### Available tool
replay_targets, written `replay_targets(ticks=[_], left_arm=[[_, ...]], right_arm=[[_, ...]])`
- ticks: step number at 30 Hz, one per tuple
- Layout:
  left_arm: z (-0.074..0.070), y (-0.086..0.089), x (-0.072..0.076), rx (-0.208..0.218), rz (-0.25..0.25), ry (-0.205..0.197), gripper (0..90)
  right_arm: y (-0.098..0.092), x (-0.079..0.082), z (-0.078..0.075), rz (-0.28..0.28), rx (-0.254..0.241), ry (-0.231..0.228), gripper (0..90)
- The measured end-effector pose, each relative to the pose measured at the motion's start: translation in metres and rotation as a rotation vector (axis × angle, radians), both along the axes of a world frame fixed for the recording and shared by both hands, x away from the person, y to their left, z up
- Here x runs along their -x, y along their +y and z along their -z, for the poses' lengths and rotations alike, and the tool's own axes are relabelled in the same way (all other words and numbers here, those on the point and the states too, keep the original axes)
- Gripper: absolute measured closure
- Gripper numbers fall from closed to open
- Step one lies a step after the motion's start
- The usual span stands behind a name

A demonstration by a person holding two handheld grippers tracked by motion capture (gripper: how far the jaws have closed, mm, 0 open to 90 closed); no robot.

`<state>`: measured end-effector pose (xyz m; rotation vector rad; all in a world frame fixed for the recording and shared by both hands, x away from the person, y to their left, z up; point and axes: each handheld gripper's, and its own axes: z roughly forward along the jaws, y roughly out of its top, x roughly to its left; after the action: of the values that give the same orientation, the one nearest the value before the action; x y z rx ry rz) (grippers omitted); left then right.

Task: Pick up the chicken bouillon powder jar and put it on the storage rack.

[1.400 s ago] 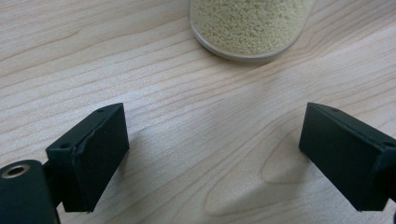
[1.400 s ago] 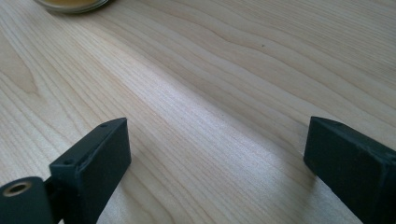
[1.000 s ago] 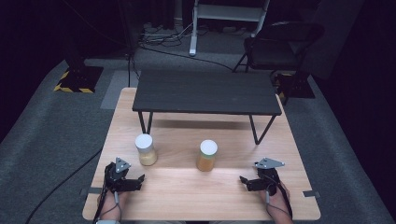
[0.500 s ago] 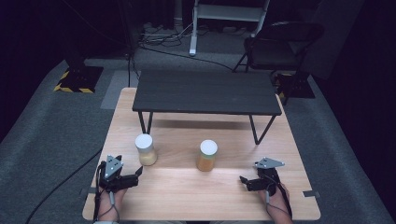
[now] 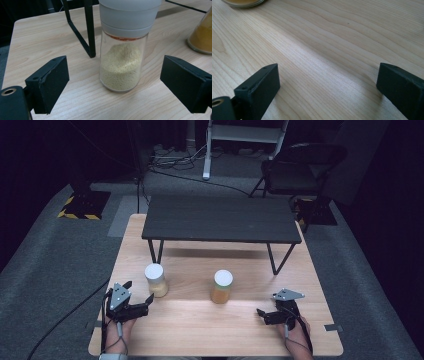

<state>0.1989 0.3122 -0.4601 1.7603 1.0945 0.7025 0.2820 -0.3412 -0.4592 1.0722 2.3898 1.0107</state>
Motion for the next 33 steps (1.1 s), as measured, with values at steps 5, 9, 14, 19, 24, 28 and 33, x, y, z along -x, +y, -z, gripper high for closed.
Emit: replay_targets(ticks=[5, 9, 14, 19, 24, 28, 33], left_arm=[[0.0, 0.001, -0.006, 0.023, -0.006, -0.018, 8.3], [0.0, 0.0, -0.01, 0.032, -0.003, -0.021, 8.4], [0.0, -0.005, -0.017, 0.037, 0.007, -0.04, 8.9], [0.001, -0.01, -0.023, 0.038, 0.023, -0.053, 9.6], [0.001, -0.013, -0.03, 0.045, 0.034, -0.057, 9.8], [0.0, -0.014, -0.036, 0.045, 0.046, -0.05, 10.0], [0.001, -0.016, -0.043, 0.038, 0.059, -0.046, 12.5]], right_arm=[[0.0, 0.0, 0.0, 0.002, 0.0, 0.0, 4.3], [0.0, 0.0, 0.0, 0.005, 0.001, 0.0, 4.1], [0.001, 0.0, 0.0, 0.007, 0.002, 0.0, 4.0], [0.001, 0.0, 0.0, 0.007, 0.002, 0.0, 3.9], [0.001, 0.0, 0.0, 0.008, 0.001, 0.0, 3.9], [0.001, 0.0, 0.0, 0.008, 0.001, 0.002, 3.8], [0.001, 0.0, 0.0, 0.011, 0.001, 0.003, 3.7]])
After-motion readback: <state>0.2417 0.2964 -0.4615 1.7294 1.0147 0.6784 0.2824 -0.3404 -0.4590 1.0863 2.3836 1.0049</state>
